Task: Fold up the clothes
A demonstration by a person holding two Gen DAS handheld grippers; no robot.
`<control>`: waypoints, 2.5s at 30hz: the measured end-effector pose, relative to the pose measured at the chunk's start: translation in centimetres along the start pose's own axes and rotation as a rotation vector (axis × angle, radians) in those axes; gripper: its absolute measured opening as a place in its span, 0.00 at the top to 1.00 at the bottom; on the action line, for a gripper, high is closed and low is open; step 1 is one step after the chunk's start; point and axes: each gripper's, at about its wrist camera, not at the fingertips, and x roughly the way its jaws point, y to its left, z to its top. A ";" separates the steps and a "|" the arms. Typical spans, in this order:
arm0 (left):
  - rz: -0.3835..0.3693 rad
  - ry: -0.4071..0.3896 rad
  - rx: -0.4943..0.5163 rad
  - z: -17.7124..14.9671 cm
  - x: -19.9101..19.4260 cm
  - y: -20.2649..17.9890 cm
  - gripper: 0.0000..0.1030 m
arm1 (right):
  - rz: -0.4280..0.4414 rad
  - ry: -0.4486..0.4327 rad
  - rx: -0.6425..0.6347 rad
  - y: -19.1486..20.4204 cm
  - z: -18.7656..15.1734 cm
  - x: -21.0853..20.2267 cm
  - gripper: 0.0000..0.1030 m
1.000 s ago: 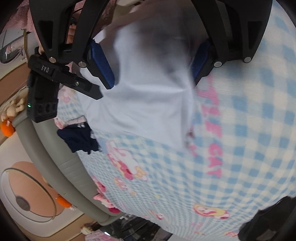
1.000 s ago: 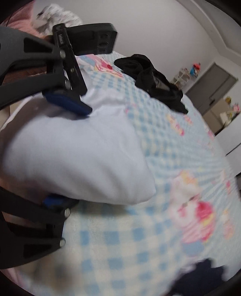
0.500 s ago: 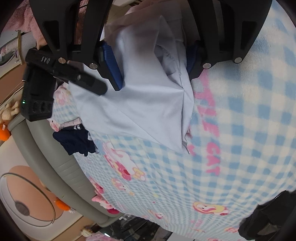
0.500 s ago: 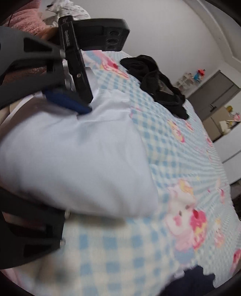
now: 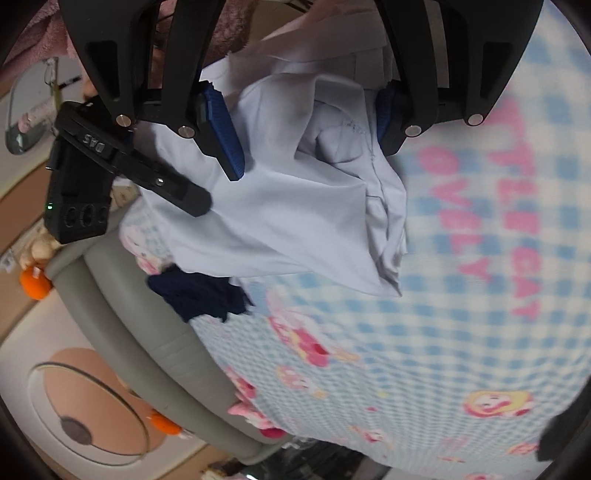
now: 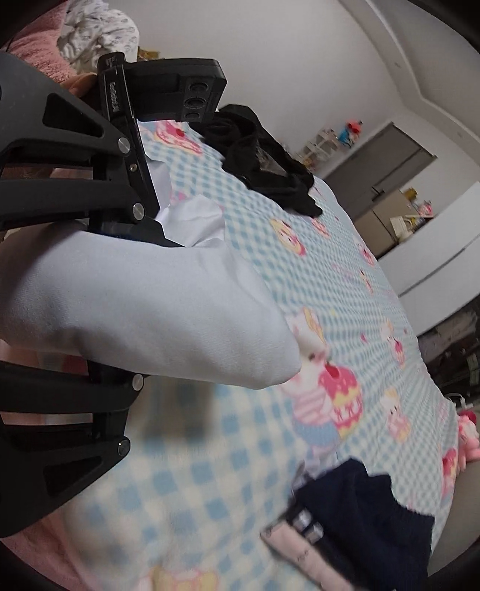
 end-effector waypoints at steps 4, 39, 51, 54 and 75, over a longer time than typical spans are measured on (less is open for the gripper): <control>0.040 0.022 0.009 -0.3 1.1 0.4 0.37 | 0.054 0.041 0.045 -2.0 -0.1 0.2 0.51; 0.046 0.018 0.013 2.6 4.9 -7.9 0.60 | -0.082 0.057 0.037 -4.0 5.4 -1.8 0.43; -0.020 -0.018 0.068 9.5 9.7 -14.4 0.60 | -0.112 -0.050 0.032 -8.8 12.9 -6.5 0.43; -0.043 -0.045 0.087 12.5 11.6 -16.9 0.60 | -0.143 -0.076 0.002 -9.9 16.6 -8.0 0.43; -0.124 -0.004 -0.099 17.2 24.0 -15.5 0.45 | -0.474 -0.164 0.059 -21.0 24.7 -10.2 0.31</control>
